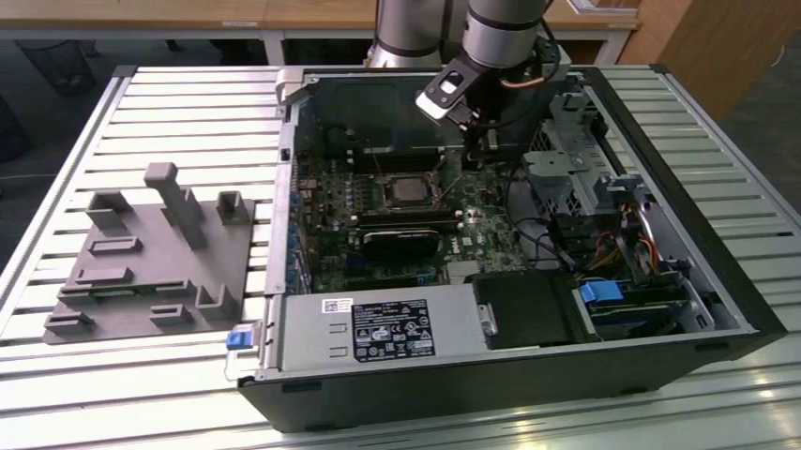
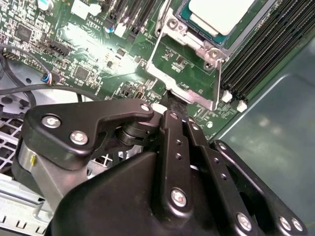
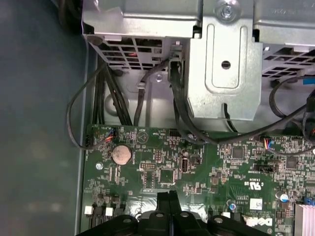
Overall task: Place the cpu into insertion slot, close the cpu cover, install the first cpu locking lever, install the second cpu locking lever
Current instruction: 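Close the cpu cover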
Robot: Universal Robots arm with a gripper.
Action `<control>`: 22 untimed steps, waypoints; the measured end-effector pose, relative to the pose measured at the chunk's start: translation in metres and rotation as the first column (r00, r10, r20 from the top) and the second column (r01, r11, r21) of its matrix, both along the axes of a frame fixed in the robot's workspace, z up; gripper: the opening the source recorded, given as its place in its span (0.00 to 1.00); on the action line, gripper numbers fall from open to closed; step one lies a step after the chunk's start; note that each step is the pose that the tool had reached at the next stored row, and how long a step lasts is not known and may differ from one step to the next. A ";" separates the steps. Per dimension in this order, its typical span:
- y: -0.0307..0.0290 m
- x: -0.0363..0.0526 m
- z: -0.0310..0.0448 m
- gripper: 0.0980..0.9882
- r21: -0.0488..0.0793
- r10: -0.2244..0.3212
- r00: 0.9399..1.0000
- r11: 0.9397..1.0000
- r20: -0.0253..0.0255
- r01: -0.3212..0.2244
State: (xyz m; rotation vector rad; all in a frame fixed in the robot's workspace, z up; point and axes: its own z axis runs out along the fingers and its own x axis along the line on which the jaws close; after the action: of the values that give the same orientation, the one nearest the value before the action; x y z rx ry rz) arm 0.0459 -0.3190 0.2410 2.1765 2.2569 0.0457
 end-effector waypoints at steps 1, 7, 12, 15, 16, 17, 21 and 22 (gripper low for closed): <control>0.0000 -0.0007 0.0000 0.01 0.000 0.000 1.000 1.000 0.000 0.000; 0.0000 -0.0093 0.0000 0.01 0.000 0.000 1.000 1.000 0.000 0.000; 0.0000 -0.0158 -0.0001 0.01 0.000 0.000 1.000 1.000 0.000 0.000; 0.0000 -0.0202 -0.0002 0.01 0.000 0.000 1.000 1.000 0.000 0.000; 0.0000 -0.0220 -0.0002 0.01 0.000 0.000 1.000 1.000 0.000 0.000; 0.0000 -0.0237 -0.0003 0.01 0.000 0.000 1.000 1.000 0.000 0.000; 0.0000 -0.0313 -0.0006 0.01 0.000 0.000 1.000 1.000 0.000 0.000; 0.0000 -0.0333 -0.0007 0.01 0.000 0.000 1.000 1.000 0.000 0.000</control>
State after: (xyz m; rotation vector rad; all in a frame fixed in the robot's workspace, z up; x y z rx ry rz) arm 0.0126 -0.3190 0.2403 2.1765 2.2570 0.0457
